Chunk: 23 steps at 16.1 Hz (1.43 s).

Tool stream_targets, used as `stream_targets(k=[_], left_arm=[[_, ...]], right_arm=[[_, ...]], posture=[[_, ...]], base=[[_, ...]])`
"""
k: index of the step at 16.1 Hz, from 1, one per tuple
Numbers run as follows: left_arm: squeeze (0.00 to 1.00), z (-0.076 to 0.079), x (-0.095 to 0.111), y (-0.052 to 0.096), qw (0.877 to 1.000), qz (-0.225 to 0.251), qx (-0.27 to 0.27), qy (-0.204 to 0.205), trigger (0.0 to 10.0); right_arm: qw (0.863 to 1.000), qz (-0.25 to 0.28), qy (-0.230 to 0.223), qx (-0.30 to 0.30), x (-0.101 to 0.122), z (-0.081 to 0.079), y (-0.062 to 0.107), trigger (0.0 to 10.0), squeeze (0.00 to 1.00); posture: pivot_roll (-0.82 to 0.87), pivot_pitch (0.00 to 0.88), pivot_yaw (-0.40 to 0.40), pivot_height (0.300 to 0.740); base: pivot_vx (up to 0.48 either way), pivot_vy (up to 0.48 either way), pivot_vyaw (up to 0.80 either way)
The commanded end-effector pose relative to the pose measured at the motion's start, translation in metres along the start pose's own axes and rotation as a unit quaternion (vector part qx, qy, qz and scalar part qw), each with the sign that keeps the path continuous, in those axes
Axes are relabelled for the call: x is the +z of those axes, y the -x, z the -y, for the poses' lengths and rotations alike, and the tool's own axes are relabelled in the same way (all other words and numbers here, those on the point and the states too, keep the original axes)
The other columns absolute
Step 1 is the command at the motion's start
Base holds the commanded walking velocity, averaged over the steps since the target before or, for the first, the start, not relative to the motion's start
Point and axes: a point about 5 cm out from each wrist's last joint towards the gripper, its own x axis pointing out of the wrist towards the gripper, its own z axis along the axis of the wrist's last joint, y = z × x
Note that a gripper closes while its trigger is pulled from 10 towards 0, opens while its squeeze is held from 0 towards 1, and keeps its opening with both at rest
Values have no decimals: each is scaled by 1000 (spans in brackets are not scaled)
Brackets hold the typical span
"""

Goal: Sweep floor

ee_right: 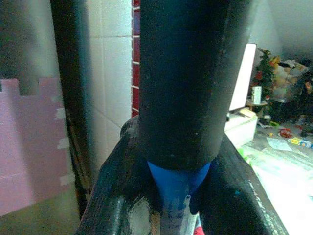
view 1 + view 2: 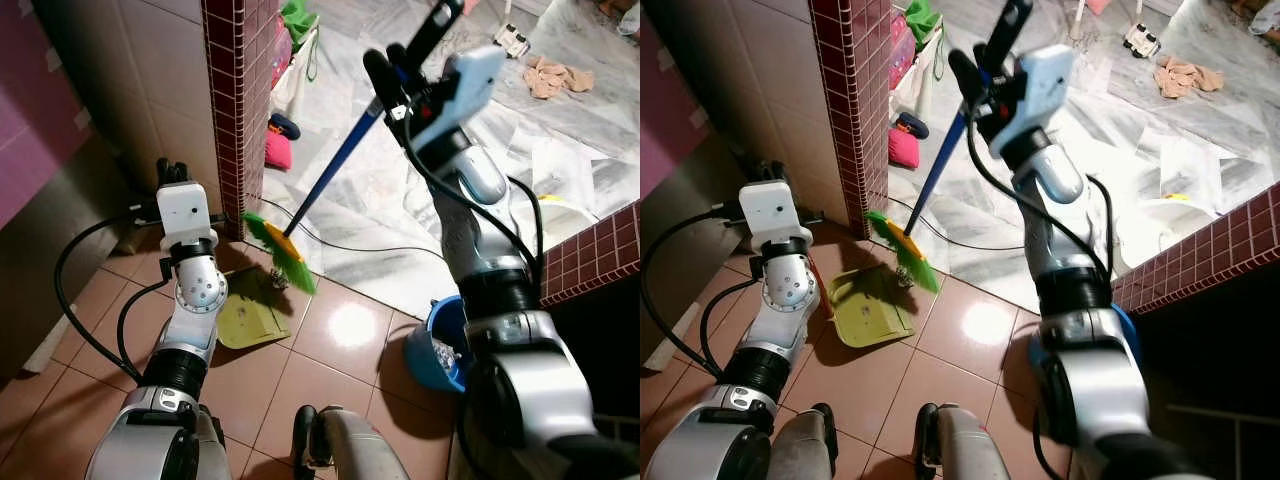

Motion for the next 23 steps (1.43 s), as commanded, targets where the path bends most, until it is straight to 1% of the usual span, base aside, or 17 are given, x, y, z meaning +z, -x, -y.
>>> stream_targets(k=[1, 3, 4, 5, 7, 9, 10, 11, 12, 14, 16, 17, 18, 20, 21, 22, 23], left_arm=[[0, 2, -6, 7, 999, -8, -21, -29, 10000], [0, 2, -5, 7, 999, -5, -25, -27, 10000], [0, 0, -5, 7, 1000, -1, -11, -24, 10000], [0, -3, -7, 6, 1000, -6, -1, -17, 10000], [0, -6, -9, 6, 1000, -13, 17, -13, 10000], [0, -6, -8, 6, 1000, -7, 18, -15, 10000], [0, -5, -8, 6, 1000, -5, 18, -15, 10000], [0, -4, -8, 6, 1000, -7, 16, -16, 10000], [0, -3, -9, 6, 1000, -8, 15, -16, 10000], [0, -2, -9, 6, 1000, -9, 13, -17, 10000], [0, 0, -9, 6, 1000, -8, 12, -17, 10000], [0, 1, -9, 6, 1000, -7, 9, -15, 10000], [0, 1, -9, 6, 1000, -7, 9, -12, 10000], [0, 1, -10, 6, 1000, -8, 9, -13, 10000], [0, 1, -10, 6, 1000, -9, 9, -13, 10000], [0, -1, -9, 4, 1000, -3, 8, -16, 10000], [0, -1, -8, 3, 1000, -1, 9, -16, 10000]], right_arm=[[998, 22, 52, -7, 9, 9, -1, 10000, 0], [996, -4, 93, -3, -9, 7, 4, 10000, 0], [992, -23, 124, 2, -22, 1, 8, 10000, 0], [989, -42, 141, 7, -35, -6, 13, 10000, 0], [988, -66, 141, 14, -56, -21, 21, 10000, 0], [994, -88, 69, 12, -79, -39, 29, 10000, 0], [995, -91, 43, 23, -85, -48, 32, 10000, 0], [996, -86, -4, 27, -92, -58, 37, 10000, 0], [996, -84, -25, 29, -93, -60, 40, 10000, 0], [995, -85, -44, 34, -93, -55, 46, 10000, 0], [993, -88, -56, 54, -89, -46, 53, 10000, 0], [985, -103, -81, 111, -82, -36, 61, 10000, 0], [976, -115, -96, 159, -78, -35, 68, 10000, 0], [956, -140, -93, 241, -71, -32, 82, 10000, 0], [950, -149, -97, 258, -70, -31, 85, 10000, 0], [932, -180, -86, 303, -66, -23, 96, 10000, 0], [926, -191, -83, 315, -64, -19, 100, 10000, 0]], posture=[[-45, 160, -152, 740], [-32, 155, -153, 740], [-23, 151, -154, 740], [-17, 148, -154, 740], [-9, 144, -154, 740], [-2, 140, -154, 740], [-2, 138, -153, 740], [-9, 134, -151, 740], [-12, 132, -151, 740], [-22, 129, -151, 740], [-31, 126, -152, 740], [-47, 122, -153, 740], [-52, 121, -153, 740], [-59, 119, -150, 740], [-59, 119, -150, 740], [-66, 117, -146, 740], [-67, 115, -143, 740]], base=[[0, 0, 0], [0, 0, 0], [0, 0, 0], [0, 0, 0], [0, 0, 0], [0, 0, 0], [0, 0, 0], [0, 0, 0], [0, 0, 0], [0, 0, 0], [0, 0, 0], [0, 0, 0], [0, 0, 0], [0, 0, 0], [0, 0, 0], [0, 0, 0], [0, 0, 0]])
